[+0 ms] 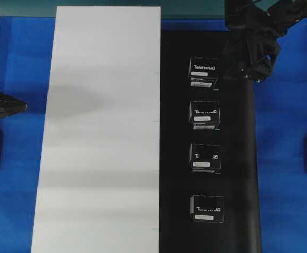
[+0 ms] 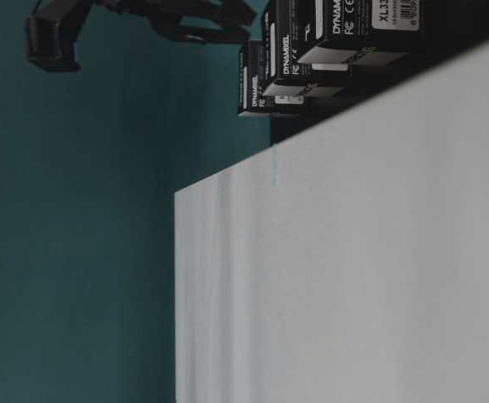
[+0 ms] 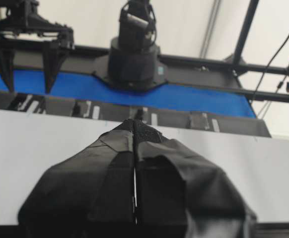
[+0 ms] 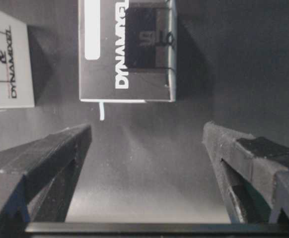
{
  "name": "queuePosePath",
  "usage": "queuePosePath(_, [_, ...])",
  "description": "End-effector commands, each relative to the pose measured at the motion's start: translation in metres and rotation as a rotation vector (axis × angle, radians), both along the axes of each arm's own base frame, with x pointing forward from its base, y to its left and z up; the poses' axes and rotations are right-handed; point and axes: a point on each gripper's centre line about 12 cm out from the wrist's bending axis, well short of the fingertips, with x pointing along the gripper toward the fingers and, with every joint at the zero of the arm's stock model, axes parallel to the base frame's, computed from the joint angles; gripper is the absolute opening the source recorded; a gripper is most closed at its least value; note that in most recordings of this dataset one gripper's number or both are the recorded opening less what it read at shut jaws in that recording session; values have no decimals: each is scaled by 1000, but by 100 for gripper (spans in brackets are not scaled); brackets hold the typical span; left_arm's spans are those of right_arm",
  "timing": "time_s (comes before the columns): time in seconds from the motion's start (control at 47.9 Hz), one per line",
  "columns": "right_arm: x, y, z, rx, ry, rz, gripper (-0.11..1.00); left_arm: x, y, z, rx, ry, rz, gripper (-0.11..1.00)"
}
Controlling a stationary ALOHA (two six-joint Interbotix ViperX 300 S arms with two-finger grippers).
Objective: Place the box from the black base onto the white base.
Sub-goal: 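Lower the open right gripper around the top box and close it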
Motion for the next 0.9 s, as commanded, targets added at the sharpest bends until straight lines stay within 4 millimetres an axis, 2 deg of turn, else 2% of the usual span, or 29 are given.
queuePosePath(0.0, [5,4,-4,0,-1,11,100,2,1,7,2,-14,3,-6])
queuePosePath(0.355, [18,3,-15,-38,-9,3,100,3,1,6,0,-9,3,-6])
queuePosePath(0.605, [29,11,-25,-32,5,35,100,3,1,6,2,-8,3,-6])
queuePosePath(0.876, [35,19,-25,-22,-10,34,100,3,1,6,0,-8,3,-6])
